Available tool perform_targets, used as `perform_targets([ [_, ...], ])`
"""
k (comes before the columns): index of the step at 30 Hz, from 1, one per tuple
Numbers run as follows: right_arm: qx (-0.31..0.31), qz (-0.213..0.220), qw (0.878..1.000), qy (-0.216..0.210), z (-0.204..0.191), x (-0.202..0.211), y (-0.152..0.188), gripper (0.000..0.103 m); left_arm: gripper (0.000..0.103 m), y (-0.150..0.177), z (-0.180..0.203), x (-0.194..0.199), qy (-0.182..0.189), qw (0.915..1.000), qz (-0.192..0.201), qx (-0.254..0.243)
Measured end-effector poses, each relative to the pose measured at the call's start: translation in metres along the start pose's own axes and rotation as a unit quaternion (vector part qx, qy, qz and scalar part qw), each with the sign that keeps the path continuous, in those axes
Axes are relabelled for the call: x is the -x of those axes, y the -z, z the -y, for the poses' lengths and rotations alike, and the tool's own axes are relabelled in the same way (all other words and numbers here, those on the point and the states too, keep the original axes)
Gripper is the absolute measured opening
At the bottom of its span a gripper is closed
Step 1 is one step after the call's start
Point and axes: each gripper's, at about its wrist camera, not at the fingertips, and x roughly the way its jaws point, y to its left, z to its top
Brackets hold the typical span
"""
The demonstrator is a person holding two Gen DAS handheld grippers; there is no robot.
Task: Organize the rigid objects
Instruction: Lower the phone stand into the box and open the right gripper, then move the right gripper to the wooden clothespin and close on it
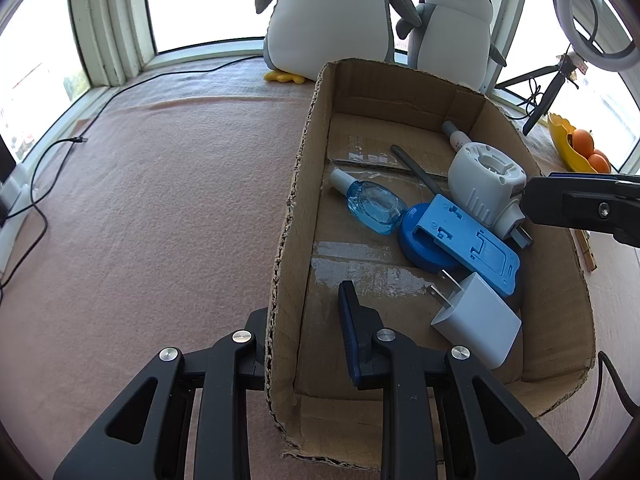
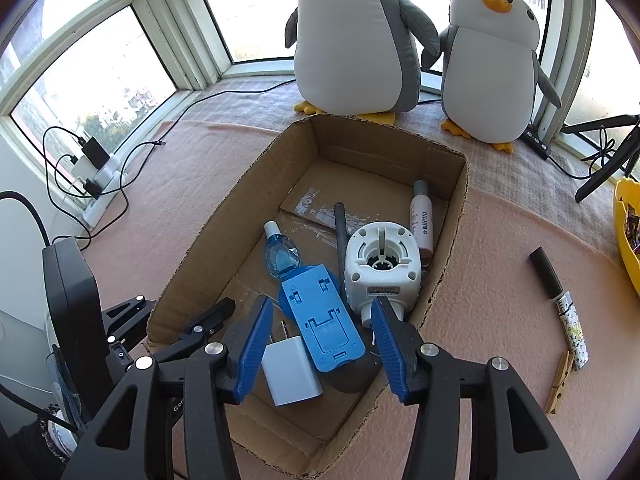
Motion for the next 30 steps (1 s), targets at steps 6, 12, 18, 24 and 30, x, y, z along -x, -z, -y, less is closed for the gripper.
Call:
perform_targets([
  [6, -0.01, 0.013, 1.0, 0.007, 0.01, 0.014, 0.008, 0.048, 0.023, 0.0, 0.0, 0.0, -0.001, 1.0, 0.001, -0.001],
  [12, -0.041, 0.038, 0.998, 0.014, 0.032, 0.039, 0.021, 0.05, 0.023, 0.0, -0.001, 0.0, -0.001, 1.0, 0.001, -0.002],
  [18, -0.07, 0.051, 0.995, 0.049, 0.064, 0.061, 0.042, 0.051, 0.023, 0.0, -0.001, 0.001, -0.002, 1.0, 0.002, -0.004],
  [24, -0.114, 0.046, 0.989, 0.079, 0.106, 0.073, 0.071, 0.051, 0.023, 0.0, 0.0, 0.0, -0.004, 0.9999, 0.001, -0.009],
  [30, -0.145, 0.025, 0.984, 0.104, 0.141, 0.07, 0.094, 0.051, 0.023, 0.0, 0.001, 0.0, -0.006, 0.9999, 0.001, -0.011],
])
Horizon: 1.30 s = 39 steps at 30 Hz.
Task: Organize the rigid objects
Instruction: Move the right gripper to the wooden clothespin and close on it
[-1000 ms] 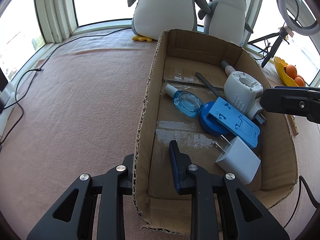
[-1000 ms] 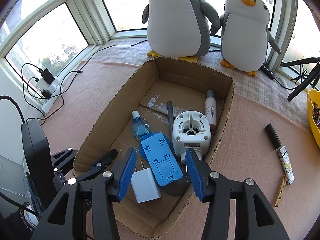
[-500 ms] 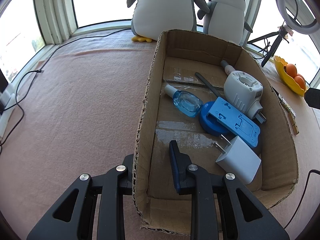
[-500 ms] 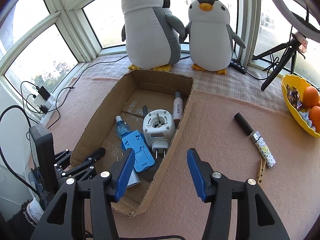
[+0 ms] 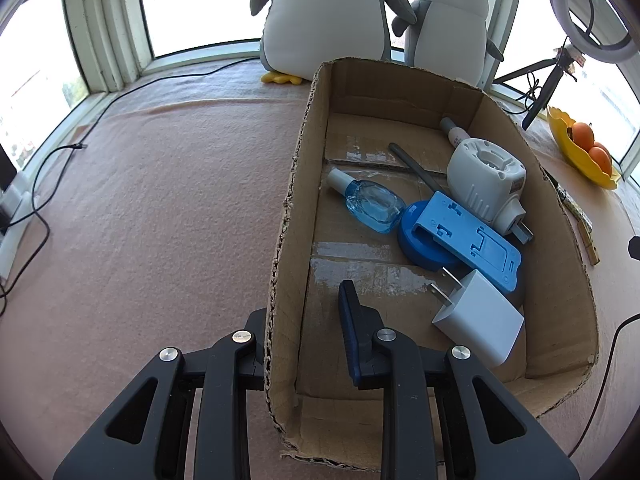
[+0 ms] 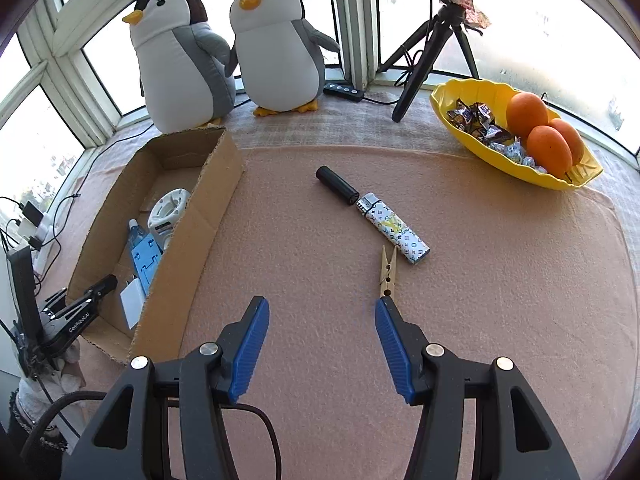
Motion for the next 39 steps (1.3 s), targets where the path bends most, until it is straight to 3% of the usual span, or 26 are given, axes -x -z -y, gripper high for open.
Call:
perform_targets([
  [17, -0.027, -0.037, 0.999, 0.025, 0.03, -0.044, 0.005, 0.05, 0.025, 0.0, 0.0, 0.0, -0.003, 1.0, 0.001, 0.0],
  [26, -0.041, -0.058, 0.997, 0.016, 0.037, -0.061, -0.002, 0.035, 0.025, 0.0, 0.0, 0.0, -0.003, 1.0, 0.001, 0.0],
  [39, -0.038, -0.069, 0.997, 0.021, 0.046, -0.074, -0.011, 0.021, 0.025, 0.001, 0.0, 0.0, -0.003, 1.0, 0.001, 0.001],
])
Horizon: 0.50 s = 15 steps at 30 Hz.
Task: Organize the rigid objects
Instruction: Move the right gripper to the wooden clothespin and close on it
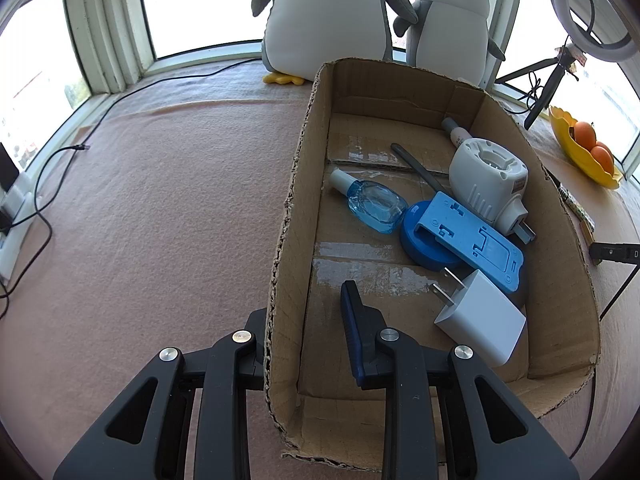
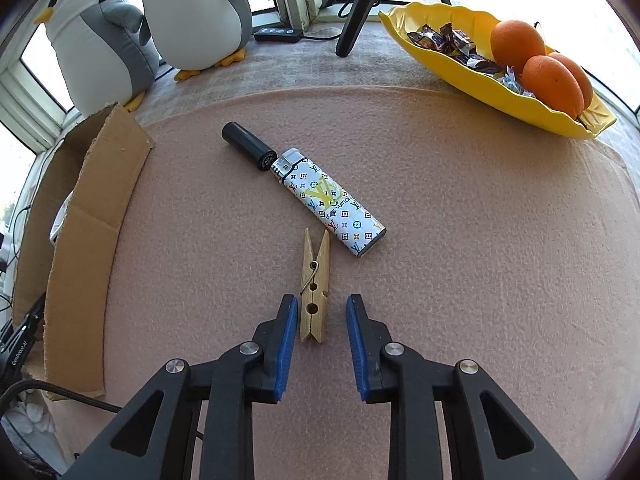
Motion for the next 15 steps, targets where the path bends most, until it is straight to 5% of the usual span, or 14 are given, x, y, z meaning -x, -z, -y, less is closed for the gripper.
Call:
perform_targets([
  [5, 0.009, -0.003, 1.0, 0.001, -0.003, -0.001, -0.003, 0.011, 0.025, 0.0, 0.0, 0.0, 0.0, 1.0, 0.0, 0.0],
  [15, 0.012, 0.008, 1.0, -0.007, -0.011, 0.009, 0.003, 0.011, 0.025, 0.0, 0.0, 0.0, 0.0, 1.0, 0.0, 0.0],
])
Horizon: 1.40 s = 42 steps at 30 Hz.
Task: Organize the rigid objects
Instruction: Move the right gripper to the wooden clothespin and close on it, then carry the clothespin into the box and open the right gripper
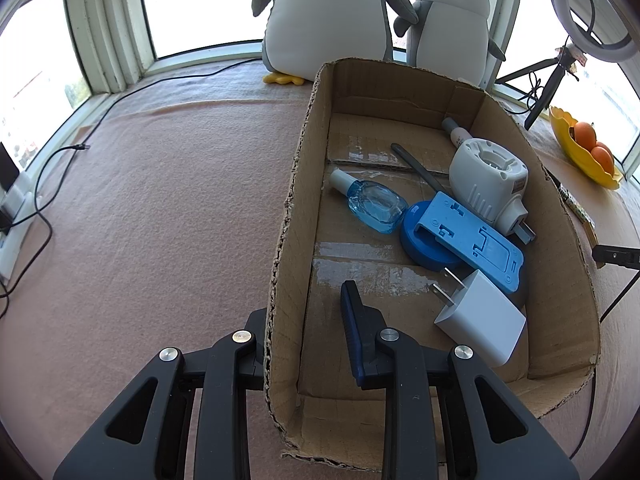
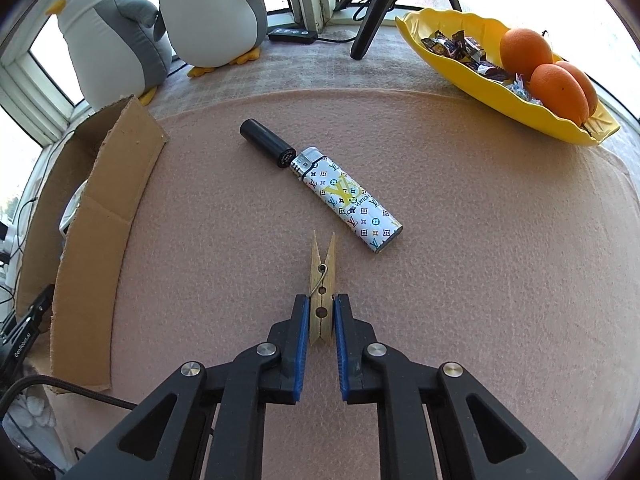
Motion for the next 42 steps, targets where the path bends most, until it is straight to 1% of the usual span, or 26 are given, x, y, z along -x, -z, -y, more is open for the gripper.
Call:
perform_targets([
  [7, 0.016, 0.021, 1.0, -0.015, -0.021, 0.023, 0.002, 0.011, 0.025, 0.0, 0.0, 0.0, 0.0, 1.0, 0.0, 0.001],
  [15, 0.063, 0.046, 0.996, -0.035, -0.064, 0.052, 0.003, 0.011, 0.025, 0.0, 0.0, 0.0, 0.0, 1.0, 0.0, 0.001],
  [25, 0.117, 0.063, 0.989, -0.067, -0.117, 0.078, 0.007, 0.011, 0.025, 0.0, 0.0, 0.0, 0.0, 1.0, 0.0, 0.001],
  [34, 0.16, 0.066, 0.981, -0.088, -0.164, 0.079, 0.005, 0.011, 0.025, 0.0, -0.001, 0.001, -0.001, 1.0, 0.0, -0.001],
  [42, 0.181, 0.063, 0.977, -0.092, -0.191, 0.067, -0.012, 0.011, 0.025, 0.0, -0.001, 0.001, -0.001, 1.0, 0.001, -0.001],
])
